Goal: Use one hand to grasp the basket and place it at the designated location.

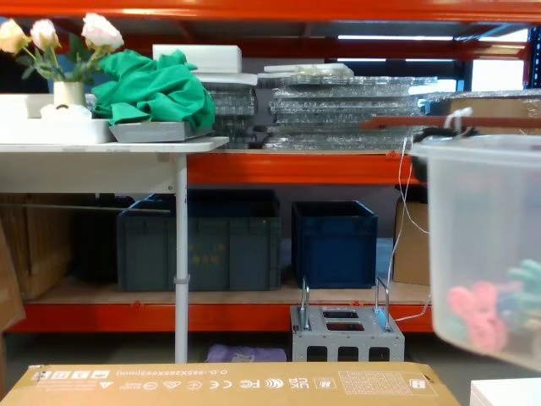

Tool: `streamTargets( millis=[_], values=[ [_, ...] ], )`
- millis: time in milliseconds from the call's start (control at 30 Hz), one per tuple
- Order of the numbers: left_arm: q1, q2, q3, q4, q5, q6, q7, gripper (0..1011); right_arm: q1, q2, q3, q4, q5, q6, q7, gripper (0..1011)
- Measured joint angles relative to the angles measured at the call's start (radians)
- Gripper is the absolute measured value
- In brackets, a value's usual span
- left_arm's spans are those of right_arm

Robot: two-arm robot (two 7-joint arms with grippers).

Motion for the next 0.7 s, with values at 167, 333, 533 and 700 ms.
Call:
streamTargets(
  millis=[167, 333, 533, 700],
  values=[
    [0.000, 0.000, 0.000, 0.000, 0.000, 0.000, 0.000, 0, -0.005, 0.026, 0.018, 0.020, 0.000, 0.036, 0.001, 233],
    [0.000, 0.000, 0.000, 0.000, 0.000, 0.000, 0.000, 0, -0.016, 0.053, 0.030, 0.046, -0.009, 0.079, 0.002, 233],
    [0.000, 0.000, 0.000, 0.000, 0.000, 0.000, 0.000, 0, -0.031, 0.075, 0.039, 0.060, -0.033, 0.128, 0.001, 233],
    [0.000, 0.000, 0.000, 0.000, 0.000, 0.000, 0.000, 0, -0.062, 0.107, 0.041, 0.071, -0.065, 0.222, -0.024, 232]
  ],
)
